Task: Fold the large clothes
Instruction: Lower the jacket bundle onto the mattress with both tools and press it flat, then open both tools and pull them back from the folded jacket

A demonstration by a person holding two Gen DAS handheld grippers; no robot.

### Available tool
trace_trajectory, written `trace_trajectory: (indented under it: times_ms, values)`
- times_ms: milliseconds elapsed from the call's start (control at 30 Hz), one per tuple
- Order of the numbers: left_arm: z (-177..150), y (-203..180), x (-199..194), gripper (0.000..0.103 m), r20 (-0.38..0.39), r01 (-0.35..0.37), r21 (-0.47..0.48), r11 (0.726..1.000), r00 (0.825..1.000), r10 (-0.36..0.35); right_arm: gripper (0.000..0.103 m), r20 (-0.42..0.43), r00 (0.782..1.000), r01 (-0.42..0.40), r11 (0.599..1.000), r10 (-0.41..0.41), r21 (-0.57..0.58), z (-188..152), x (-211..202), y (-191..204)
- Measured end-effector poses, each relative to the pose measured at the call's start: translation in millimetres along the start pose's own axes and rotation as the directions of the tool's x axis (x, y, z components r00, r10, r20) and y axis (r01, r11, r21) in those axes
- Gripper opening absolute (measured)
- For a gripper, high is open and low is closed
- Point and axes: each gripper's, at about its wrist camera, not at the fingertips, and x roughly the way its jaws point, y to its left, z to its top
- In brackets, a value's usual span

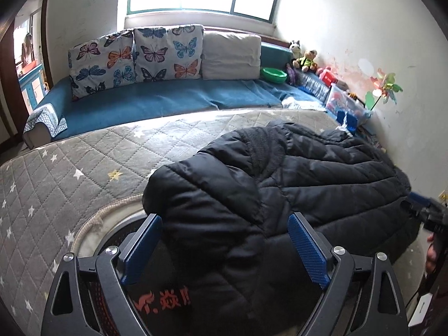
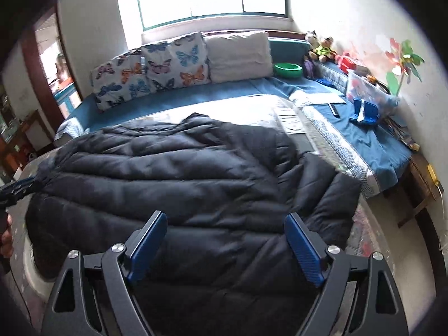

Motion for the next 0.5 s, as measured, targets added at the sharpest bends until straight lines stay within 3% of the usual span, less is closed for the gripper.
trace_trajectory:
  times_ms: [233,500]
  values:
    - [-31.2,-25.5,-55.2,0.1,0.062,-0.055,0.053,0.997,0.997,0.051,0.094,0.01,1.0,0.01,0.998,-0.009,-0.062,-26.3,-26.8,41.8]
    - [-80.5,-49.4,-111.3,0.103,0.097,-0.057,0.075,0.996,0.994,0.049,0.094,0.06,0.995,0.08,0.993,-0.075,-0.086,-54.9,-59.7,77.9]
